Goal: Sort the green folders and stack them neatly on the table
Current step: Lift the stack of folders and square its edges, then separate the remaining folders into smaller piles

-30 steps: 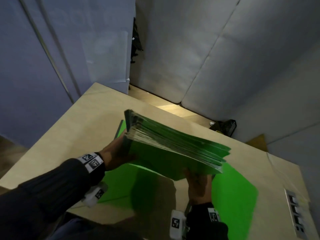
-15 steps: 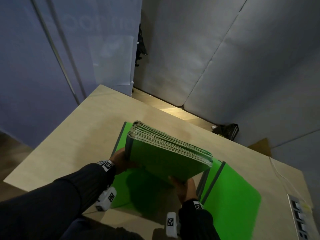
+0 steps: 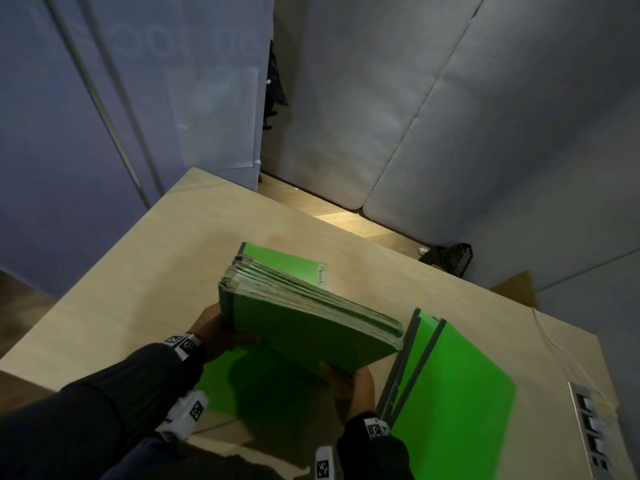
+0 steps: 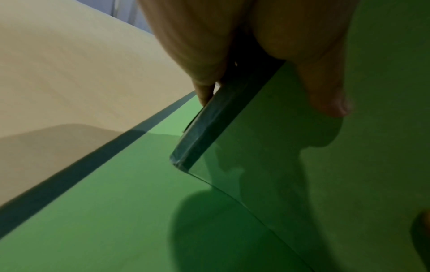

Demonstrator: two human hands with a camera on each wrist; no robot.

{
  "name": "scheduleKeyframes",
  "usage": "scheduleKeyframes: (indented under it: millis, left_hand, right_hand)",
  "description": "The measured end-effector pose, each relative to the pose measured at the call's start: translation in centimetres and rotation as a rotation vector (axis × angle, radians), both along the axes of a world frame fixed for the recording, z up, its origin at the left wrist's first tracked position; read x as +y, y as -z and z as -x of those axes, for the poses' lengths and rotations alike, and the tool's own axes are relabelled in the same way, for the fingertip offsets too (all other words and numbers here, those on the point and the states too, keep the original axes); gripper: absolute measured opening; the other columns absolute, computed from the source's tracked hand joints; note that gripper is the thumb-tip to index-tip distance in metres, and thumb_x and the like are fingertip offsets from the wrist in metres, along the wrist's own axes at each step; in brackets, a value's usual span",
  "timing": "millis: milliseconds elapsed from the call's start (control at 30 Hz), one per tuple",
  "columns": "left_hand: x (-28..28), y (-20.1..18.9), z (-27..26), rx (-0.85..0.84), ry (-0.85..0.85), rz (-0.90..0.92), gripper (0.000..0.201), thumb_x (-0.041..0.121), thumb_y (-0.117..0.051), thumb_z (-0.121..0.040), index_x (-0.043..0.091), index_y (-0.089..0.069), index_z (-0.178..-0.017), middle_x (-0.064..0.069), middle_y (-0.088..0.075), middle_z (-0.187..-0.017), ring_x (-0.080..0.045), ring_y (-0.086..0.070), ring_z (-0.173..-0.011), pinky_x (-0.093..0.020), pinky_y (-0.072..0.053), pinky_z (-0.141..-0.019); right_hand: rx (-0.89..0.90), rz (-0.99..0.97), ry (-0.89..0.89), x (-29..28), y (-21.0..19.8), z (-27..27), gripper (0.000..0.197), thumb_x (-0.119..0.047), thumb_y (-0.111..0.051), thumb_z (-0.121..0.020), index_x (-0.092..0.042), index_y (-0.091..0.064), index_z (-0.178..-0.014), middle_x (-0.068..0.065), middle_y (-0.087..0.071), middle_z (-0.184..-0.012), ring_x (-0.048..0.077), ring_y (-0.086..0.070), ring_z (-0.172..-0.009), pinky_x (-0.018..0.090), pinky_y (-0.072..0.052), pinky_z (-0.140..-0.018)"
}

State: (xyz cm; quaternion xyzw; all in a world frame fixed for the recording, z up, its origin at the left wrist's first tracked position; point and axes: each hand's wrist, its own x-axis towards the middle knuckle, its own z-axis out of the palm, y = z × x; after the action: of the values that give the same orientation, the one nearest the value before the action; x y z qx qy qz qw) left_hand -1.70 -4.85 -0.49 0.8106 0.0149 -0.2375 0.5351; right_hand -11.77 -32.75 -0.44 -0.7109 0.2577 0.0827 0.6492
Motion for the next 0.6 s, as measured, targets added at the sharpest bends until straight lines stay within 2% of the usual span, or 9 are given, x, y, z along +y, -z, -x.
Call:
scheduleKeyframes:
  millis: [67,133,200,267,333,433,500,567,600]
  left_hand:
    - [0.0,-0.3,-0.2,0.011,-0.063,0.018,0.041,0.013,-0.092,-0.073,0.038,-0.064,-0.091,0.005,-0.075,-0.089,-0.016,-0.069,-0.067,-0.021,-0.057,-0.048]
    - [0.5,-1.0,-0.2,0.013,-0.104,0.066,0.04,0.007,-0.092,-0.07,0.033,-0.068,-0.089,0.017,-0.078,-0.07,-0.007,-0.075,-0.07,-0.016,-0.06,-0.051]
    - [1.7,-2.4,0.0,0.018,-0.126,0.128,0.045,0.012,-0.096,-0.062,0.029,-0.072,-0.096,0.025,-0.079,-0.076,0.002,-0.077,-0.079,-0.021,-0.066,-0.07]
    - [3.6,-3.6,0.2,0.021,-0.194,0.141,0.066,0.037,-0.102,-0.045,0.024,-0.075,-0.104,0.011,-0.084,-0.089,-0.01,-0.08,-0.087,-0.035,-0.068,-0.078]
    - [6.3,-4.2,0.3,-0.003,-0.282,0.102,0.075,0.045,-0.103,-0.039,0.021,-0.074,-0.104,0.007,-0.084,-0.088,-0.017,-0.08,-0.083,-0.036,-0.064,-0.077]
    - [10.5,-5.0,0.9,-0.032,-0.362,0.063,0.051,0.023,-0.098,-0.057,0.018,-0.07,-0.1,0.015,-0.081,-0.074,-0.02,-0.078,-0.074,-0.029,-0.059,-0.065]
    - [13.7,-5.3,1.2,-0.02,-0.434,-0.009,0.036,0.006,-0.092,-0.068,0.017,-0.069,-0.093,0.01,-0.08,-0.068,-0.008,-0.075,-0.06,-0.022,-0.057,-0.051]
    - [17.6,-4.7,1.1,0.02,-0.478,-0.148,0.041,0.025,-0.1,-0.059,0.013,-0.071,-0.086,0.004,-0.079,-0.067,-0.005,-0.075,-0.059,-0.021,-0.059,-0.052]
    - [19.4,-4.5,0.9,0.05,-0.507,-0.211,0.064,0.047,-0.102,-0.045,0.012,-0.073,-0.09,0.0,-0.081,-0.073,-0.015,-0.078,-0.069,-0.029,-0.065,-0.063]
  right_hand:
    - [-0.02,0.009,-0.002,-0.2,-0.4,-0.2,0.066,-0.045,-0.085,-0.058,-0.023,-0.064,-0.117,-0.005,-0.075,-0.108,0.015,-0.068,-0.105,0.023,-0.057,-0.079]
    - [-0.035,0.014,-0.032,-0.2,-1.0,-0.5,0.057,-0.037,-0.08,-0.067,-0.017,-0.065,-0.117,-0.002,-0.075,-0.11,0.017,-0.068,-0.105,0.02,-0.059,-0.073]
    - [-0.024,0.006,-0.086,0.5,-1.8,-1.0,0.046,-0.028,-0.077,-0.074,-0.018,-0.064,-0.117,-0.002,-0.073,-0.113,0.008,-0.069,-0.101,0.023,-0.06,-0.078]
    - [-0.005,0.013,-0.182,1.8,-2.6,-1.7,0.041,-0.031,-0.076,-0.079,-0.026,-0.062,-0.117,-0.008,-0.073,-0.114,0.003,-0.069,-0.102,0.032,-0.058,-0.09]
    - [0.031,0.023,-0.309,3.8,-3.0,-2.6,0.038,-0.039,-0.072,-0.082,-0.03,-0.061,-0.118,-0.01,-0.072,-0.114,0.006,-0.068,-0.105,0.035,-0.056,-0.093]
    - [0.072,0.133,-0.505,7.7,-2.0,-4.4,0.039,-0.041,-0.071,-0.083,-0.027,-0.058,-0.117,-0.006,-0.069,-0.118,0.014,-0.067,-0.106,0.044,-0.056,-0.094]
    - [0.106,0.211,-0.639,10.9,-1.0,-5.4,0.049,-0.049,-0.069,-0.077,-0.021,-0.057,-0.115,0.001,-0.067,-0.118,0.021,-0.066,-0.104,0.048,-0.056,-0.092]
    - [0.177,0.242,-0.748,14.4,-0.1,-6.5,0.05,-0.051,-0.07,-0.077,-0.013,-0.056,-0.107,0.008,-0.067,-0.109,0.026,-0.066,-0.098,0.047,-0.057,-0.085]
    - [0.212,0.262,-0.805,16.1,0.3,-6.9,0.044,-0.05,-0.07,-0.08,-0.012,-0.055,-0.098,0.008,-0.065,-0.099,0.026,-0.064,-0.091,0.043,-0.057,-0.078]
